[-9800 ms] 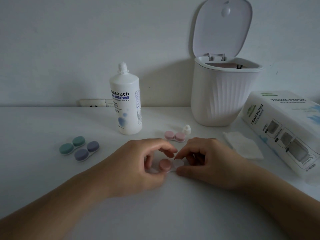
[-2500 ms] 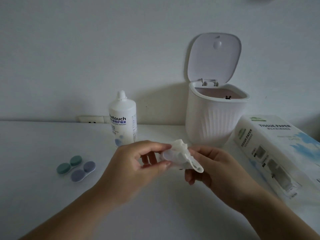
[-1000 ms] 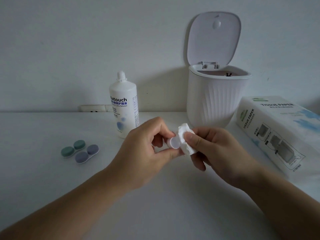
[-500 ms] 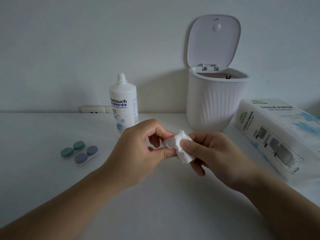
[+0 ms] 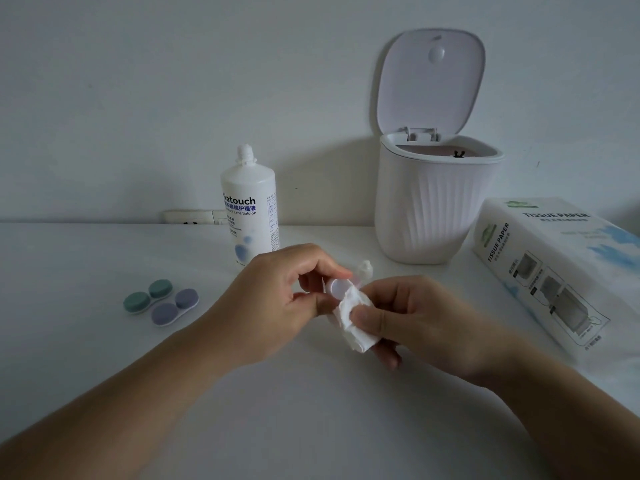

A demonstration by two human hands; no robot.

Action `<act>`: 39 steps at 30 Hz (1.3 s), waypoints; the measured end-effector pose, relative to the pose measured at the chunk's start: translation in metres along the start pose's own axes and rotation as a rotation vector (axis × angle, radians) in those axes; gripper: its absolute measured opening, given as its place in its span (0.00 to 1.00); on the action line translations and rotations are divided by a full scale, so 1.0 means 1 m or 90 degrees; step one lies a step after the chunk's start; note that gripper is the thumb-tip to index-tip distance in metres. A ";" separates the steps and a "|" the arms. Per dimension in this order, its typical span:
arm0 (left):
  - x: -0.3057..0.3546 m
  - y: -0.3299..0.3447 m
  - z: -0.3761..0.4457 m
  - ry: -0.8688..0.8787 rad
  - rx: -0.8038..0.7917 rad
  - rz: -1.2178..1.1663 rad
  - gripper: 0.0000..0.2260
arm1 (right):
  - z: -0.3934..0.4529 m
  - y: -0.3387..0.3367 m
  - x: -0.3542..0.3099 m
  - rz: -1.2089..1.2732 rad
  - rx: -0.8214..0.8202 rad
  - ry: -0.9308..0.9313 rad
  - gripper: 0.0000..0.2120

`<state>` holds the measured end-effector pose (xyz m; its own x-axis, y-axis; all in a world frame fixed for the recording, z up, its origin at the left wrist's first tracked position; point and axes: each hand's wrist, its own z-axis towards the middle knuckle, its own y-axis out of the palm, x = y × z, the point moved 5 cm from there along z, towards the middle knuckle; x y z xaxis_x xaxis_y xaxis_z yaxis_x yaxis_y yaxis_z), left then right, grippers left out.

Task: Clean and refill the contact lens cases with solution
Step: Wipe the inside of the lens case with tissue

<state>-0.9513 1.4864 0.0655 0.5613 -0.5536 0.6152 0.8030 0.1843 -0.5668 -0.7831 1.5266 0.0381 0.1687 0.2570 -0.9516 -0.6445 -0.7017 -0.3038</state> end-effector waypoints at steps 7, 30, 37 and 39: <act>0.004 0.002 -0.004 -0.021 0.106 -0.033 0.11 | 0.000 -0.005 -0.005 -0.017 0.088 -0.022 0.13; -0.007 -0.021 0.004 -0.145 0.126 -0.156 0.12 | -0.004 -0.027 -0.011 0.002 0.238 -0.042 0.10; -0.012 -0.004 0.001 -0.274 0.035 -0.329 0.15 | -0.004 -0.030 -0.011 0.037 0.303 -0.068 0.11; -0.012 0.001 0.001 -0.271 0.014 -0.350 0.17 | -0.004 -0.028 -0.011 0.037 0.301 -0.068 0.13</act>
<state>-0.9566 1.4939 0.0583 0.0983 -0.2056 0.9737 0.9946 -0.0122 -0.1030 -0.7643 1.5406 0.0572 0.0607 0.3107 -0.9486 -0.9229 -0.3446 -0.1720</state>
